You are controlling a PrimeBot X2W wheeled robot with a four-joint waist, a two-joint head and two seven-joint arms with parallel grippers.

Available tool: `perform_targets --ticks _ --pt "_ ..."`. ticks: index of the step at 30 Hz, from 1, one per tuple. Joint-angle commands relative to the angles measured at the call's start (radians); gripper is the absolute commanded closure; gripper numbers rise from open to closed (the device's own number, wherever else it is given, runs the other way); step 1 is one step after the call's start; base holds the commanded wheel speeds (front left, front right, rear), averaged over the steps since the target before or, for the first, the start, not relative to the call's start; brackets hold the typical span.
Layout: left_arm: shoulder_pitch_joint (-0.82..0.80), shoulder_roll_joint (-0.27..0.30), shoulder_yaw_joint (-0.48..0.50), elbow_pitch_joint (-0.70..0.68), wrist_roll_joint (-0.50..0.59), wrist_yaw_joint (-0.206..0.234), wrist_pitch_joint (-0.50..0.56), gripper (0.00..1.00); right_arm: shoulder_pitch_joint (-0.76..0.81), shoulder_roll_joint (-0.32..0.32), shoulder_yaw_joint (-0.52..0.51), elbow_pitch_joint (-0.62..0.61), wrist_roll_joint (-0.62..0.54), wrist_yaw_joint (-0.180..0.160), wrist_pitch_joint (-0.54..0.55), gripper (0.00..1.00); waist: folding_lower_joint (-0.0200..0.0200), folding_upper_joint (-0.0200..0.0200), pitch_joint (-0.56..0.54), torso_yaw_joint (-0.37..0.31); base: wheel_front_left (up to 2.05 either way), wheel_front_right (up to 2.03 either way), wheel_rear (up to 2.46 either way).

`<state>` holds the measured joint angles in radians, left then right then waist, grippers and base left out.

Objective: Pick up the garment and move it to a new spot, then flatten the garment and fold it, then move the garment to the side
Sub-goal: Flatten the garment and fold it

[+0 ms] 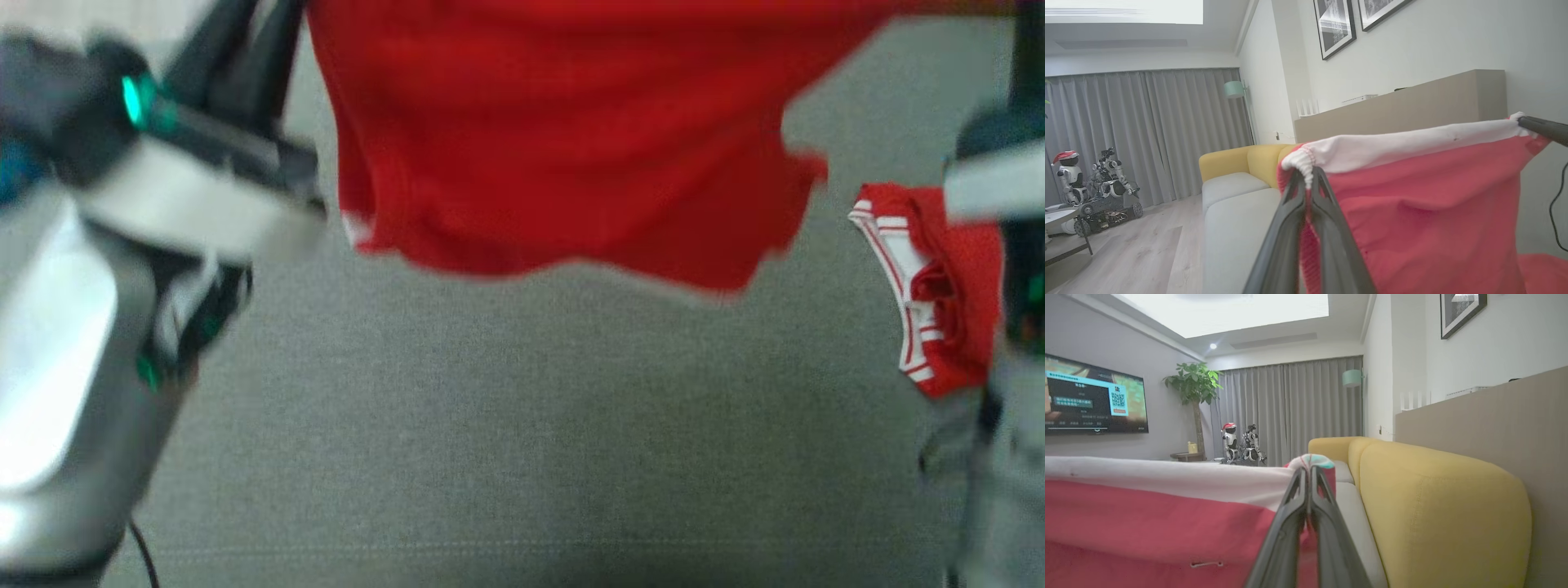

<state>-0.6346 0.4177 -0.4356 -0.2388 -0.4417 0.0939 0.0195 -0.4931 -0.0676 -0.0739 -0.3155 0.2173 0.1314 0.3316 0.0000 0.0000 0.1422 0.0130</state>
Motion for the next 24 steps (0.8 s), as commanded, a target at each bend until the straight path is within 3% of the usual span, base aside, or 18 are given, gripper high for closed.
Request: perform_targets --ticks 1,8,13,17,24 --pt "-0.131 0.011 0.059 0.046 -0.013 -0.021 -0.018 1.0 -0.135 0.009 0.024 0.048 0.015 -0.001 -0.019 1.0 0.0 0.0 0.054 -0.002 0.0 0.0 0.0" --pt "-0.476 -0.091 0.041 0.516 -0.008 -0.131 -0.153 1.0 -0.559 0.013 0.045 0.527 0.041 -0.001 -0.186 1.0 0.0 0.0 0.149 0.001 0.0 0.0 0.0" --pt "-0.641 -0.154 0.005 0.858 0.031 -0.174 -0.252 1.0 -0.735 0.016 0.111 0.883 0.07 -0.001 -0.354 1.0 0.0 0.0 0.166 -0.013 0.0 0.0 0.0" --pt "-0.664 -0.211 -0.002 1.029 0.019 -0.2 -0.278 1.0 -0.783 0.017 0.23 1.091 0.135 -0.001 -0.446 1.0 0.0 0.0 0.193 -0.016 0.0 0.0 0.0" --pt "-0.553 -0.257 0.037 1.164 -0.028 -0.217 -0.281 1.0 -0.731 0.017 0.357 1.312 0.218 -0.001 -0.459 1.0 0.0 0.0 0.232 -0.018 0.0 0.0 0.0"
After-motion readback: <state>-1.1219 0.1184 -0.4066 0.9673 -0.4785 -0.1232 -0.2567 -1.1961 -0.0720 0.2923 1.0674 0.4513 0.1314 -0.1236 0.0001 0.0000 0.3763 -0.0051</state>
